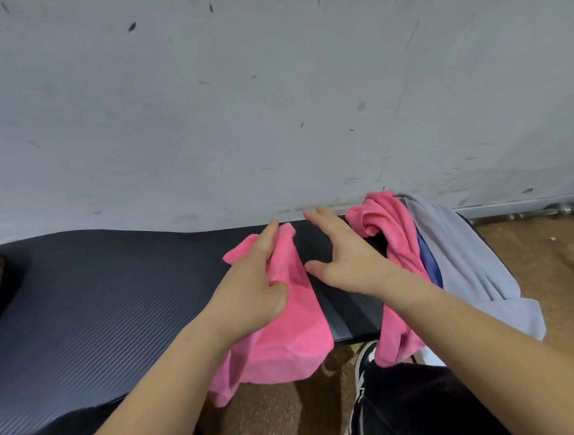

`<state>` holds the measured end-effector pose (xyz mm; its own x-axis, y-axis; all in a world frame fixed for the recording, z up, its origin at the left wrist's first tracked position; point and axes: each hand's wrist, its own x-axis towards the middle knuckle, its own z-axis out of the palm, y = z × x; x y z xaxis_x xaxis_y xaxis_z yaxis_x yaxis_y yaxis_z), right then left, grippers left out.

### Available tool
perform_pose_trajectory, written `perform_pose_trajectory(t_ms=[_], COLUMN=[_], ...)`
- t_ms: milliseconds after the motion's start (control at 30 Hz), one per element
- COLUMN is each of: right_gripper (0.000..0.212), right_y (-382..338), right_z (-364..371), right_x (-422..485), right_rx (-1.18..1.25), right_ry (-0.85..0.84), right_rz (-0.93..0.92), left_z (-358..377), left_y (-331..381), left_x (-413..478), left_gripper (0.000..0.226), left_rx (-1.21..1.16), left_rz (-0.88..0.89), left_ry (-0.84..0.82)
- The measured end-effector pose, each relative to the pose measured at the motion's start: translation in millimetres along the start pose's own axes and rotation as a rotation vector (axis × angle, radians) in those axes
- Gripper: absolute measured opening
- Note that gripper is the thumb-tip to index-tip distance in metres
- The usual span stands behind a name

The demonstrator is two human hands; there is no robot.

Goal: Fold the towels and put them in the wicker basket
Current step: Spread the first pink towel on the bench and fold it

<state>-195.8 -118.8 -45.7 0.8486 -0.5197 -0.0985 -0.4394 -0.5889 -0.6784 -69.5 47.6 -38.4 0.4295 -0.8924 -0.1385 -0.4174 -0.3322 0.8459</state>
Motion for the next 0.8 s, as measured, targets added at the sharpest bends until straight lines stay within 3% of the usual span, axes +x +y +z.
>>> perform_pose_trajectory(t_ms=[67,133,200,267,333,533,800], right_gripper=[0.095,0.091,0.070,0.032,0.015,0.010,0.015], right_y=[-30.3,-46.3,-58.6,-70.8,-83.8,-98.2,-111.8], right_z=[10.6,13.7,10.0,3.5,-2.4,-25.3,-47.8], right_x=[-4.7,-3.6,-2.1,-3.7,-9.4,-18.8,-69.7], right_rx=[0.120,0.108,0.003,-0.072,-0.029,0.348,0.674], right_ry=[-0.080,-0.120,-0.106,-0.090,-0.044,0.296,0.344], right_rz=[-0.184,-0.194,-0.171,-0.172,-0.152,0.120,0.440], left_z=[-2.6,-7.9,-16.0,-26.0,-35.8,-81.5,-137.3], left_y=[5.9,8.6,6.0,-0.2,-7.9,-3.1,9.7], left_x=[-9.6,-22.0,-36.9,-52.2,-65.2,-97.3,-153.8], left_gripper=[0.096,0.089,0.080,0.076,0.073,0.050,0.014], left_rx=[-0.087,-0.143,-0.190,-0.195,-0.140,0.130,0.418], left_rz=[0.048,0.080,0.077,0.054,0.008,0.002,-0.132], left_ry=[-0.033,-0.002,0.091,0.158,0.200,0.299,0.153])
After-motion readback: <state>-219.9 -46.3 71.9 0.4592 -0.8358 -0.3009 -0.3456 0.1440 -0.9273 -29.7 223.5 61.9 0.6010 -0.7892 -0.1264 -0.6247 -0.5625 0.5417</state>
